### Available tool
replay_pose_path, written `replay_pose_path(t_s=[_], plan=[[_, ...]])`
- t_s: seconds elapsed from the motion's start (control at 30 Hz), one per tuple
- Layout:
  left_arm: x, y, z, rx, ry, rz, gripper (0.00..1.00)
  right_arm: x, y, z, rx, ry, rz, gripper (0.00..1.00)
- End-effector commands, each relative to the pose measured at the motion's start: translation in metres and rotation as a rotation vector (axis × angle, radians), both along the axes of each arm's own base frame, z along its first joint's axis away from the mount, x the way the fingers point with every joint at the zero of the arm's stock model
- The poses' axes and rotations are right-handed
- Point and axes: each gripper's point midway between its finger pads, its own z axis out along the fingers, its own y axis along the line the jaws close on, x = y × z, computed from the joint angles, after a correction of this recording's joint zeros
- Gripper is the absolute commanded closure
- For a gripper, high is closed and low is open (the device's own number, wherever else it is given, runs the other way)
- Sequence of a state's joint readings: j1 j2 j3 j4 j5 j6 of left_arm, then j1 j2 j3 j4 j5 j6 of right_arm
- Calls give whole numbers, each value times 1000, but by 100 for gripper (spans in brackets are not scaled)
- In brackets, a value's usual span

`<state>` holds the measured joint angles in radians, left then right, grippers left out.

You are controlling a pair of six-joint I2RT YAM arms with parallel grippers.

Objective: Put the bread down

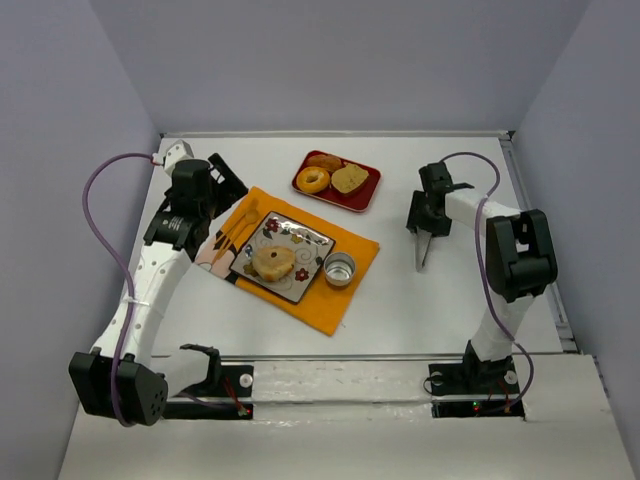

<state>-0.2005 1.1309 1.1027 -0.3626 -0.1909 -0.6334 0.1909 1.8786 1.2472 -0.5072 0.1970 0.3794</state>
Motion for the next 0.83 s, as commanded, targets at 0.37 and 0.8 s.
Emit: replay_pose_path(t_s=[0.37, 0.8], plan=[[3, 8, 41, 0, -113, 33, 1, 4, -29, 225, -20, -547, -136, 0], [4, 20, 55, 38, -139, 90, 1, -42, -50, 265, -11, -732, -222, 0]])
